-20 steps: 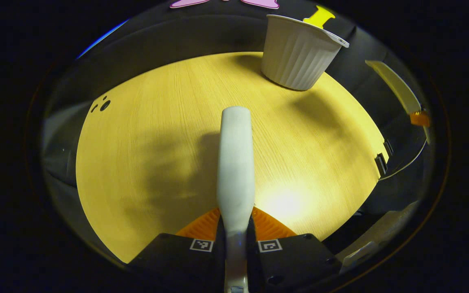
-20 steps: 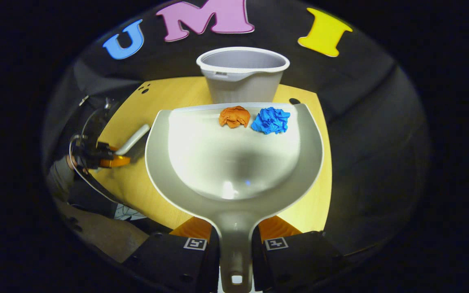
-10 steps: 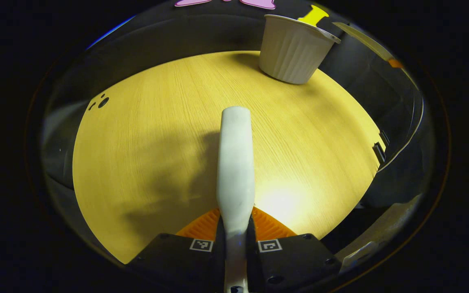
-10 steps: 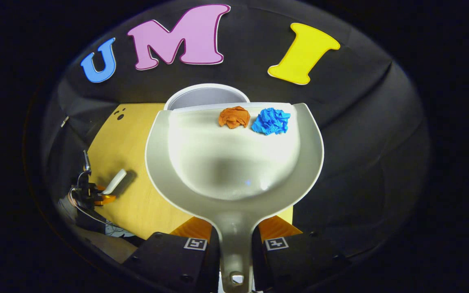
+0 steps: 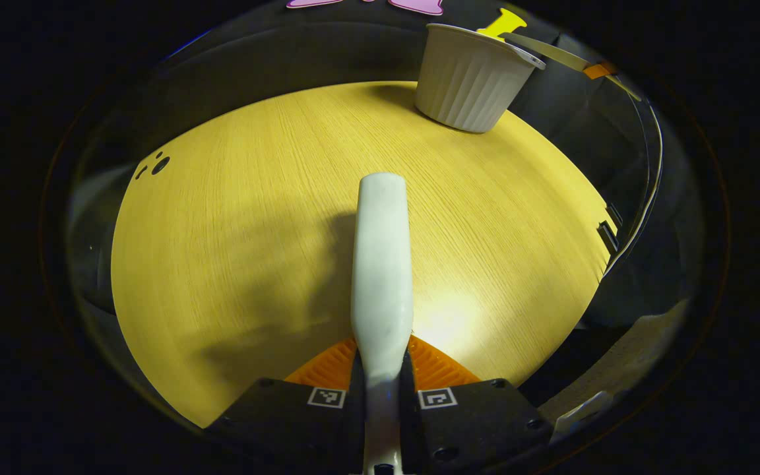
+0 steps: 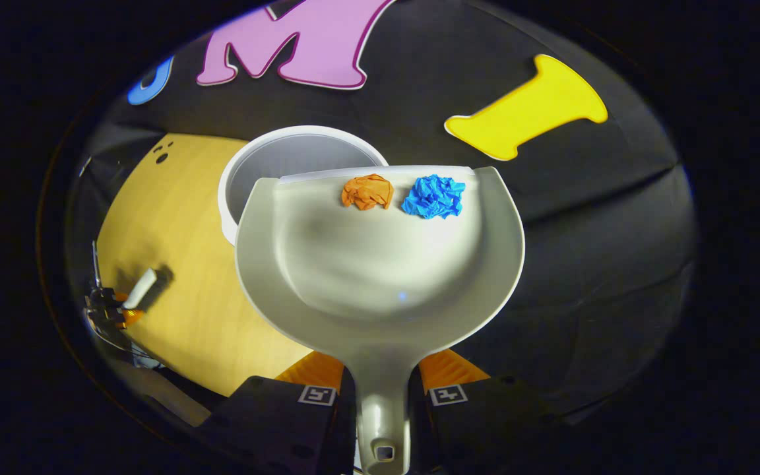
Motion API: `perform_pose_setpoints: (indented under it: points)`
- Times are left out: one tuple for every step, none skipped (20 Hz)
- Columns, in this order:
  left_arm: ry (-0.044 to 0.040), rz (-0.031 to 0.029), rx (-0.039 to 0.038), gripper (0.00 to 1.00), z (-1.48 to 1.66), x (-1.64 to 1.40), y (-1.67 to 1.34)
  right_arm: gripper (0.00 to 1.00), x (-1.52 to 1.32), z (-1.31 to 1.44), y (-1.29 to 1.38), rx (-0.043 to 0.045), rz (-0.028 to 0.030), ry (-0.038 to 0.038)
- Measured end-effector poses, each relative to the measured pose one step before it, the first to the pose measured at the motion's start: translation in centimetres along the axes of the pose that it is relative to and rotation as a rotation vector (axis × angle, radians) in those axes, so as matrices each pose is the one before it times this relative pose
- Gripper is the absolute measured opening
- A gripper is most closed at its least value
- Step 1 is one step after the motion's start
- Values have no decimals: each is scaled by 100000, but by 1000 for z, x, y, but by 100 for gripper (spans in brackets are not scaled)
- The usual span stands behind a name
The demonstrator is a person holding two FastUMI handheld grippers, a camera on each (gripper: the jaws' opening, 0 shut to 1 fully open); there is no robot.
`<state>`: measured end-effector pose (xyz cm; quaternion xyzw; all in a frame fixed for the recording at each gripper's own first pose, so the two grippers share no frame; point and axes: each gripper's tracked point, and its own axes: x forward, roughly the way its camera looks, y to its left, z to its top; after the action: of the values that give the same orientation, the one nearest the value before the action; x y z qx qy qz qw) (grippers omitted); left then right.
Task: Pick up the small broom and dustpan from the desktop, sweep the trash into the dustpan with the broom, and then empty the trash into the garbage bin.
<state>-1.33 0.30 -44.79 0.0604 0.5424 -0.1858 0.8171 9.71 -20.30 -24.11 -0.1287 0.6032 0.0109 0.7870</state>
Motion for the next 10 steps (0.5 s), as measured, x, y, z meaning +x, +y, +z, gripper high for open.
perform_pose_setpoints:
  points:
    - [-235,48,7,26,-18,-37,180,36,124,329,-36,-2320,-476,2031]
    - [-287,-122,-199,26,-37,-11,75,39,-1,339,-63,-1696,-360,1877]
    - [-181,-120,-558,26,5,-51,182,36,93,364,-92,-1717,-605,1752]
    - [10,-156,-912,26,-121,-24,364,36,125,401,-118,-3233,-782,2342]
    - [-27,-40,-430,26,-36,-4,120,36,-11,150,-130,-3229,-722,2238]
    - [-2,-220,-295,26,21,46,71,36,-37,257,-372,-3493,-1139,2512]
    - [110,-322,-241,26,-78,115,49,36,34,91,-400,-3413,-1180,2168]
    - [146,-278,-4,26,-26,-25,8,36,-110,49,-263,-3309,-562,2683]
    - [96,-133,182,25,-1,71,167,36,-271,288,-180,-2572,117,2316]
    - [90,41,264,26,5,123,-49,37,-163,357,-128,-1199,-22,1146]
